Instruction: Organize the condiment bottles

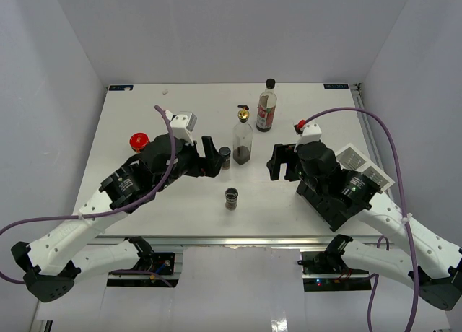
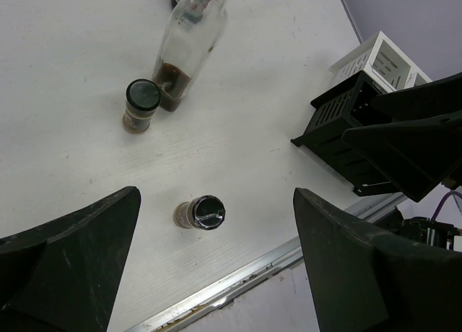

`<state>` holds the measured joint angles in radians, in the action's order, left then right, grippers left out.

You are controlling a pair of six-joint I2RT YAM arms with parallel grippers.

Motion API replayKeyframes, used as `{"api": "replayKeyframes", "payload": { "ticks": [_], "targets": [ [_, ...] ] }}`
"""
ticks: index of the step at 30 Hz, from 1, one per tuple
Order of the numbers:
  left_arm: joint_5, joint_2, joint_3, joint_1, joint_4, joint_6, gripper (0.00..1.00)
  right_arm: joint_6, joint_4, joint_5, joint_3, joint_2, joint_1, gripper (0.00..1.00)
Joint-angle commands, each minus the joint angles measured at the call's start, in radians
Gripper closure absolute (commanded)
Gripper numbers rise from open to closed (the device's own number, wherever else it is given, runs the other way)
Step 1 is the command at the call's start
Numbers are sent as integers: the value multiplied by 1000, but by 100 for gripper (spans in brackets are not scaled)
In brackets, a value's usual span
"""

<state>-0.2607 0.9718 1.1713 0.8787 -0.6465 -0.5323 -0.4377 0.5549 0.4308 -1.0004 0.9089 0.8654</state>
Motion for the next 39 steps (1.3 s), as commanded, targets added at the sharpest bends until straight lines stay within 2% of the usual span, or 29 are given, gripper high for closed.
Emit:
{"api": "replayKeyframes", "payload": {
  "ticks": [1,7,11,15,22,25,30,33,39],
  "targets": [
    [1,-30,-7,-6,-18,-3,2,14,-2,5,-41,-6,0,10],
    [-17,-48,-14,-4,-38,3,2,56,-30,42,-68,-30,1,10],
    [9,-51,-24,-4,-24,21,2,164,-184,89,-71,-41,-5,9],
    [9,-43,-33,-4,-11,46,2,232,-289,134,-150,44,-53,7],
    [-6,-52,-13,-4,-38,63,2,229,-375,-61,-362,315,-266,0],
    [15,-88,-16,-4,-32,60,2,266,-476,-154,-412,423,-337,7],
    [28,-123,-43,-4,-28,66,2,314,-518,-173,-523,582,-390,12],
    [12,-119,-51,-4,-39,77,2,350,-613,-219,-523,621,-409,16],
    [-6,-116,-72,-4,-26,93,2,425,-601,-226,-602,705,-418,19]
  ]
}}
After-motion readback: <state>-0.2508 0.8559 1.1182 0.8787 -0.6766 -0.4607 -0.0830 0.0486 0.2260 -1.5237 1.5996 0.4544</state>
